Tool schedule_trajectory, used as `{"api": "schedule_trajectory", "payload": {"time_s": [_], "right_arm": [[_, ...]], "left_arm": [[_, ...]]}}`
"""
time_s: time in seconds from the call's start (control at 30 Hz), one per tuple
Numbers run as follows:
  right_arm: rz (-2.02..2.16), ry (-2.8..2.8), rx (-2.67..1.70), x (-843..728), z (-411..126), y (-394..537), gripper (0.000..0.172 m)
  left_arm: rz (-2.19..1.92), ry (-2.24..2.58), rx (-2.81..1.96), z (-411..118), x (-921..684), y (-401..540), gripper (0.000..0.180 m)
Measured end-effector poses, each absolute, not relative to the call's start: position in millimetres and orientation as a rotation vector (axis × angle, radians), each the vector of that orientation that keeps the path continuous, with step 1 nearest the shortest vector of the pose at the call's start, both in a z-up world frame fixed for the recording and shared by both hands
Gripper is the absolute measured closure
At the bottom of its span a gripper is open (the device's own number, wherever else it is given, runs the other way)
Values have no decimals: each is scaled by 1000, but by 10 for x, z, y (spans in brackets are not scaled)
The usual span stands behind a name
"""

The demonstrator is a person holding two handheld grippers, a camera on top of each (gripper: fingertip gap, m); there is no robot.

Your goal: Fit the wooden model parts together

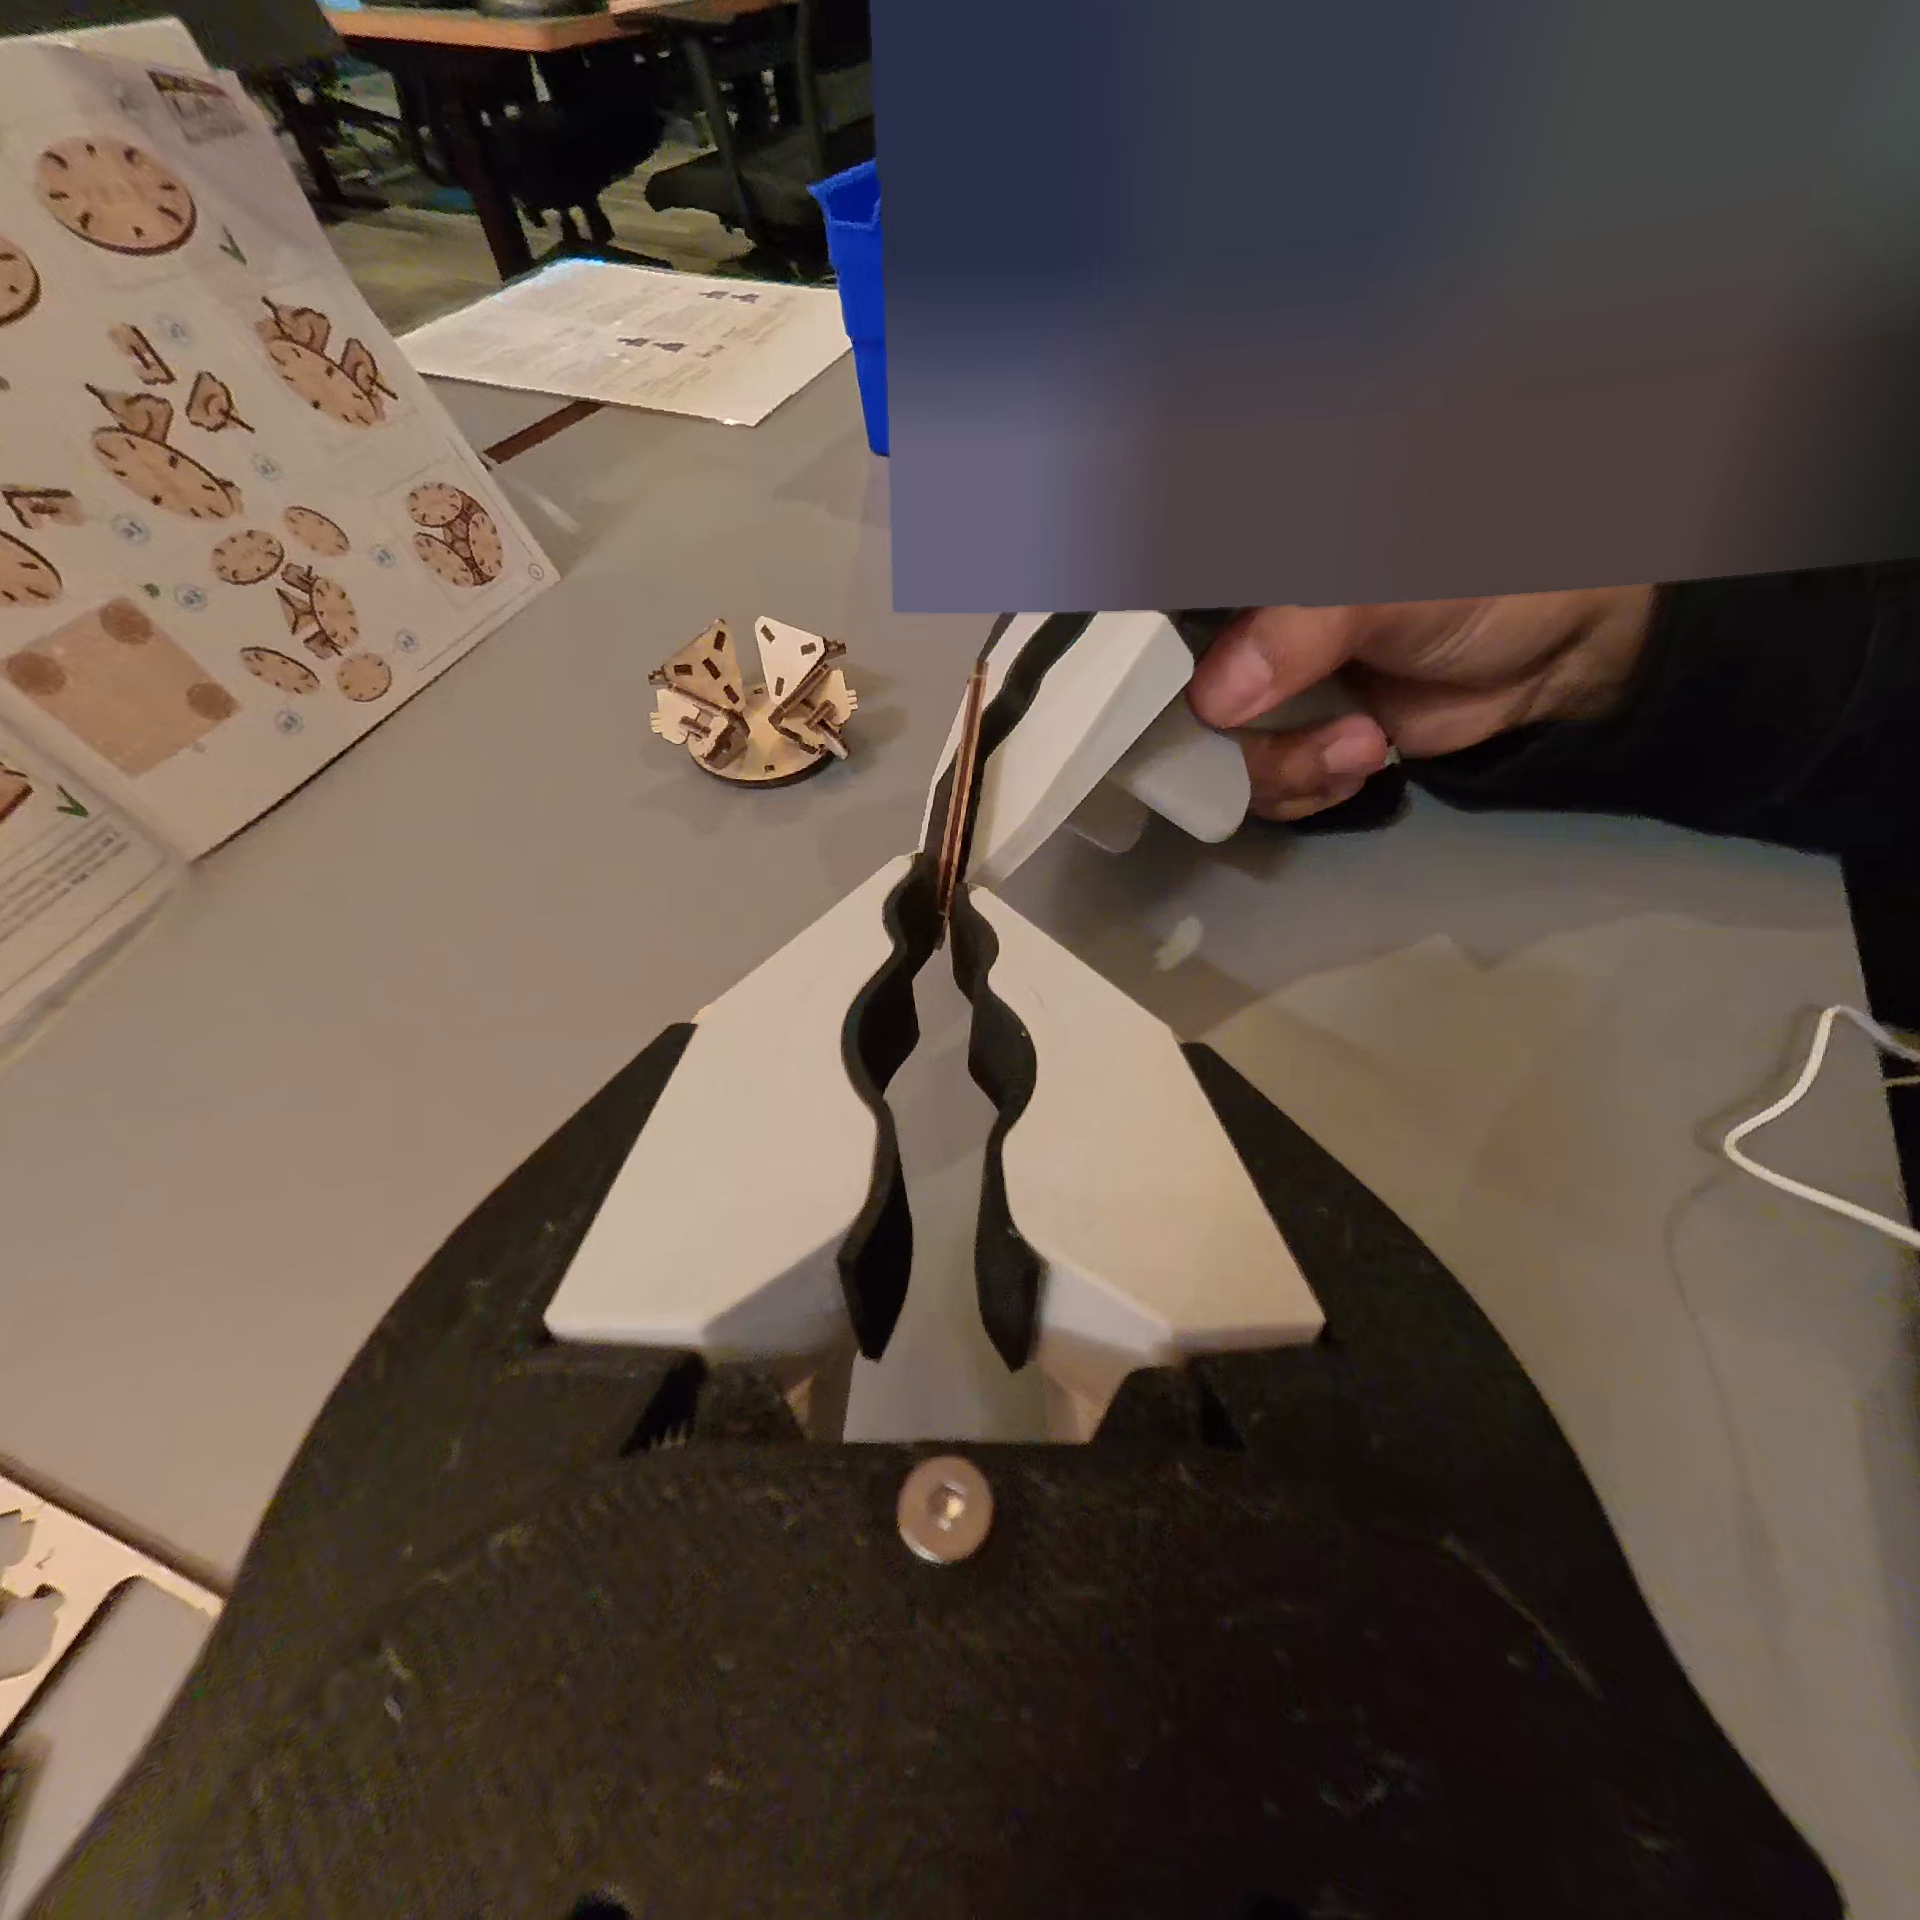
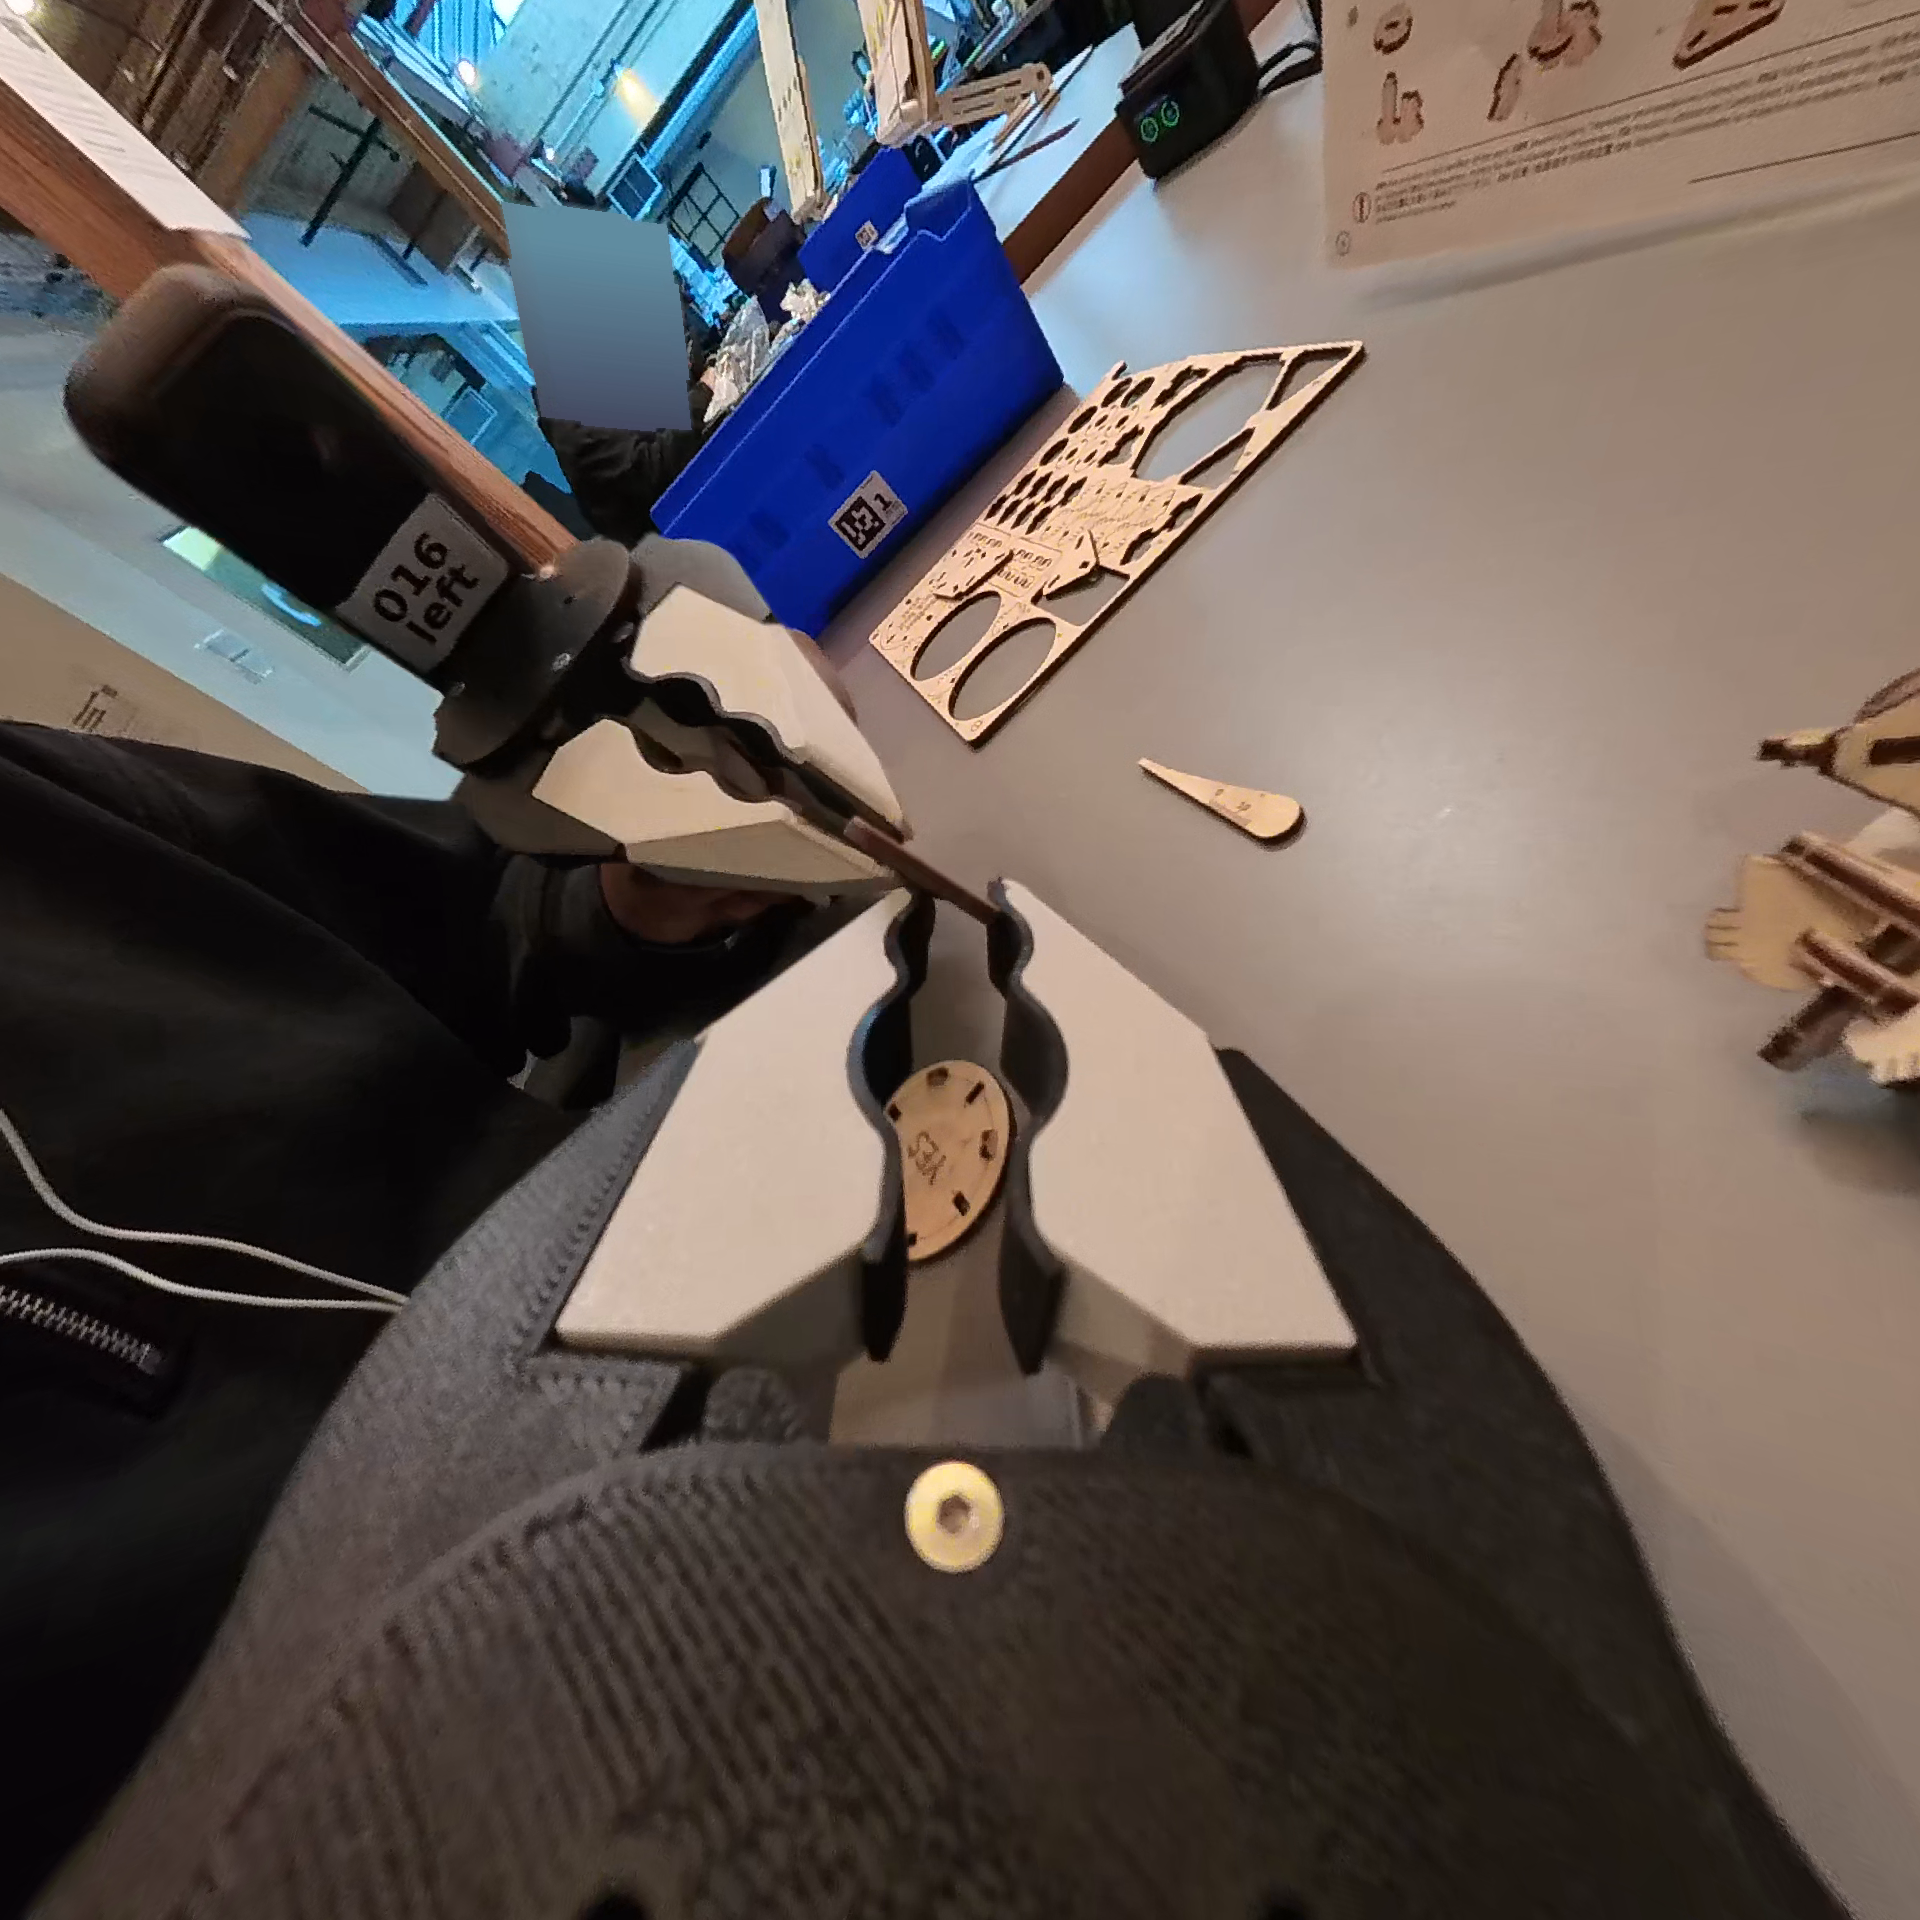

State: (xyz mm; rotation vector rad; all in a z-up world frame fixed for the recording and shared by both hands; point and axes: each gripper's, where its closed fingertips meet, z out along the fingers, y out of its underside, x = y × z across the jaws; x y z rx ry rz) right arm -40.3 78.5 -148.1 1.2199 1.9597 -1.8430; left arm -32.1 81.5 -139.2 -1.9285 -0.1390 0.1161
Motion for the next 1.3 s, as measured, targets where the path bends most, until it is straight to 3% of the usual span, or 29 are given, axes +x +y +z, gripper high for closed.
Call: {"api": "schedule_trajectory", "payload": {"time_s": [0.13, 0.2, 0.47, 0.63, 0.77, 0.9, 0.97, 1.1, 1.3], "right_arm": [[-1808, 1995, 1222, -384, -1522, 789, 163], [-1685, 2120, 1341, -435, -1710, 853, 172], [-1868, 2090, 1321, -515, -1513, 967, 172], [-2003, 1864, 1265, -509, -1274, 991, 141], [-2066, 1527, 1209, -512, -1090, 1119, 127], [-1934, 1547, 1167, -431, -1231, 947, 112], [-1921, 1492, 1127, -392, -1211, 874, 115], [-1887, 1458, 1127, -380, -1260, 855, 143], [-1903, 1542, 1154, -405, -1273, 911, 149]], "left_arm": [[216, -81, -1947, -1406, -307, 816, 180], [190, -95, -1855, -1226, -286, 813, 180], [219, -162, -1871, -1254, -478, 723, 180], [442, -2, -1881, -1259, -484, 722, 180], [501, 46, -1871, -1232, -435, 739, 180], [510, 64, -1872, -1237, -424, 740, 180], [504, 84, -1883, -1263, -394, 756, 180], [489, 134, -1918, -1341, -306, 797, 180], [164, 120, -1890, -1365, -119, 836, 178]]}}
